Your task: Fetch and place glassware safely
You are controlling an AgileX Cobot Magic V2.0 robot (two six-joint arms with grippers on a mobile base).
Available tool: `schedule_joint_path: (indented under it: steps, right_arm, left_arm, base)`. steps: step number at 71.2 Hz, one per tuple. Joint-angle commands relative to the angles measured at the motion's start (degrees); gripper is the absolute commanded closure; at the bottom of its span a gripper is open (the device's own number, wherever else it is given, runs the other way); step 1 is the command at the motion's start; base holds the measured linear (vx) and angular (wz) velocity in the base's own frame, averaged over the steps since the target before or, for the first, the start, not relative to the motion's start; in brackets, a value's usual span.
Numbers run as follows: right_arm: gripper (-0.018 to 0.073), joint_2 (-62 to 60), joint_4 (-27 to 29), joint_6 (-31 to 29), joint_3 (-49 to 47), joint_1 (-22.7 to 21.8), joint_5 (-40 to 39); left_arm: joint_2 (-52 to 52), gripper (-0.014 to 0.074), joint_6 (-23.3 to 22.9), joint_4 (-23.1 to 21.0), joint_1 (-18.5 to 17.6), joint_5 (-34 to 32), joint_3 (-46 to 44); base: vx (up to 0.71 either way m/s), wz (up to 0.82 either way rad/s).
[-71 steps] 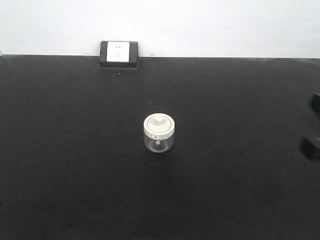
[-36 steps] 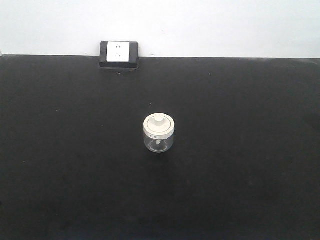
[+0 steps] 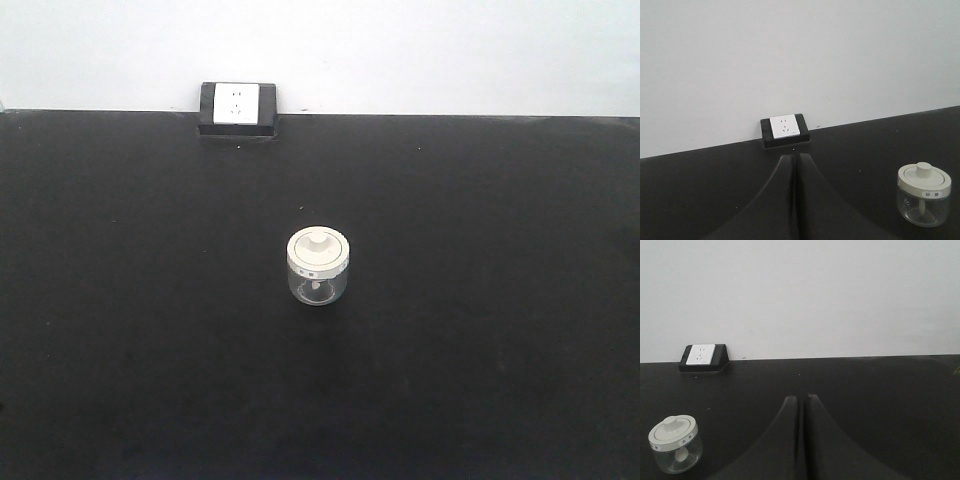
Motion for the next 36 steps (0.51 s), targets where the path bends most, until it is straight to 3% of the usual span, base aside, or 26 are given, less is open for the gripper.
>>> schedule_joint_path:
  steps: [1,36]
  right_arm:
    - [0.0563,0.43,-1.26,-0.25,-1.45,-0.26,-2.69]
    - [0.0563,0.43,-1.26,-0.25,-1.45,-0.26,-2.69]
  left_arm:
    - [0.17,0.0595,-0.60,-1.09,0.00,-3.33,-1.53]
    - [0.17,0.0595,-0.60,-1.09,0.00,-3.33,-1.53]
  base:
    - [0.00,0.00]
    - [0.00,0.00]
